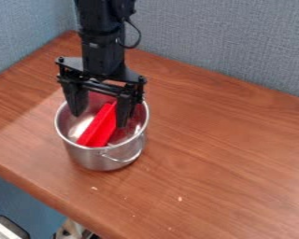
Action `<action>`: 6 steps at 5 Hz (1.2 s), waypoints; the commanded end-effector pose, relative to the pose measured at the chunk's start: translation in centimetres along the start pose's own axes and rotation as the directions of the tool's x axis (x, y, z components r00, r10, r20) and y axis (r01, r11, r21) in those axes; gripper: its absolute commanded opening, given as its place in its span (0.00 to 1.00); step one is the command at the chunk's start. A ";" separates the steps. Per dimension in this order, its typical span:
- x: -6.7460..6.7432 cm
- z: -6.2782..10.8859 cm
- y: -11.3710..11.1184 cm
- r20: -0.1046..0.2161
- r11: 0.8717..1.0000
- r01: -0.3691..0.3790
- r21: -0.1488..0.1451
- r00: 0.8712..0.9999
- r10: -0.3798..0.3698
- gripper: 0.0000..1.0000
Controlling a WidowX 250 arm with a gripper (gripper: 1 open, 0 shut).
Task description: Put the red object in the metal pot
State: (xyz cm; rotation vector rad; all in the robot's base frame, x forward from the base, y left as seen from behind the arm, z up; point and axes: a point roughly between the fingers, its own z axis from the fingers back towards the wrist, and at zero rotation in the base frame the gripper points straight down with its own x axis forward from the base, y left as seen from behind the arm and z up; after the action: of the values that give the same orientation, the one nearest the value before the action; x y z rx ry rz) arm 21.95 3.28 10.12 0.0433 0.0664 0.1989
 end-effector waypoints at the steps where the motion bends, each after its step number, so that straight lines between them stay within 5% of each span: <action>1: -0.1 1.0 -0.3 0.052 1.000 -0.015 -0.004 0.999 0.015 1.00; 3: 1.2 1.9 -2.7 0.084 0.999 -0.044 -0.014 0.995 0.045 1.00; 5: 3.6 0.9 -7.5 0.117 0.998 0.067 0.011 0.991 -0.067 1.00; 6: 4.7 0.5 -7.0 0.111 0.996 0.091 0.016 0.990 -0.092 1.00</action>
State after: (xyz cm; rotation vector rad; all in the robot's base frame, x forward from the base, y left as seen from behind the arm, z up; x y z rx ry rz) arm 27.14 -2.95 8.83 0.0616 0.0058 0.1025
